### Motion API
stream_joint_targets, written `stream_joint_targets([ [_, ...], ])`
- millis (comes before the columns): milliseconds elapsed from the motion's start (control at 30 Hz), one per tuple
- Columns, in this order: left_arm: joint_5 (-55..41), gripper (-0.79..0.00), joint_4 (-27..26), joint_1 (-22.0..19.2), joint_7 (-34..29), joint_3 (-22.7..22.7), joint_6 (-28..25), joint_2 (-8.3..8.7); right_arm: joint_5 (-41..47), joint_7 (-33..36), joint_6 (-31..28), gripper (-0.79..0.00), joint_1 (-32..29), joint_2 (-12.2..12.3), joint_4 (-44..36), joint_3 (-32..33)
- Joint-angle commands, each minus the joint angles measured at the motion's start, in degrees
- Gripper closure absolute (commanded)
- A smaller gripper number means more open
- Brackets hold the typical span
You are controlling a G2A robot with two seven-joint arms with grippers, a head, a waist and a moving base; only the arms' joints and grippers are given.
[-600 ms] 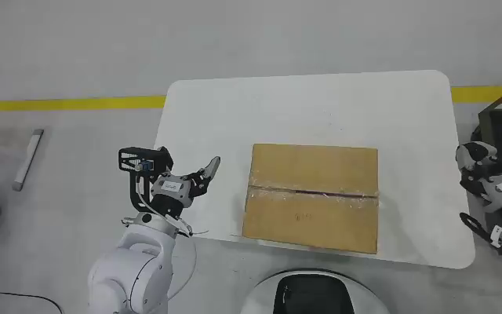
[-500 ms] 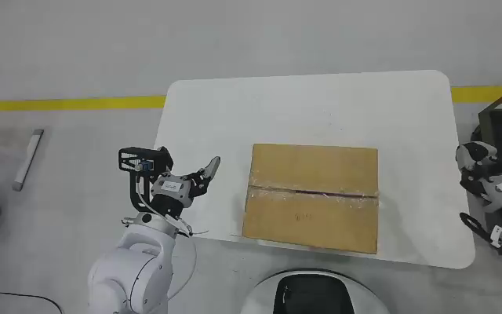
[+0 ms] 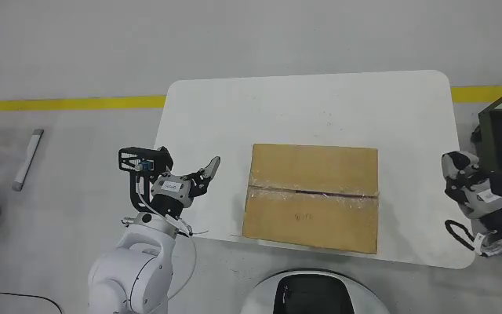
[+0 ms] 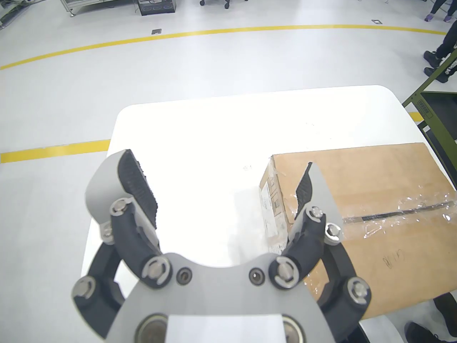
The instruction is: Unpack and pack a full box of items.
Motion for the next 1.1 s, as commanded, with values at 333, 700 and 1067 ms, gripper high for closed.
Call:
stream_joint_targets([
  [333, -0.64, -0.785, 0.0, 0.24, 1.82, 0.07, -0.71, 0.03, -7.14, -6.66, 0.48, 0.0, 1.24, -0.79, 7.62, -13.31],
  [700, -11.46, -0.785, 0.0, -4.24, -3.88, 4.75, -8.69, 0.41, -9.07, -4.66, -1.21, 0.0, 6.96, -0.99, 10.78, -20.04],
  [1067, -13.82, -0.785, 0.0, -4.49, -5.81, 6.64, -9.27, 0.48, -8.24, -4.73, 0.57, 0.0, 7.82, -1.18, 11.34, -19.91],
])
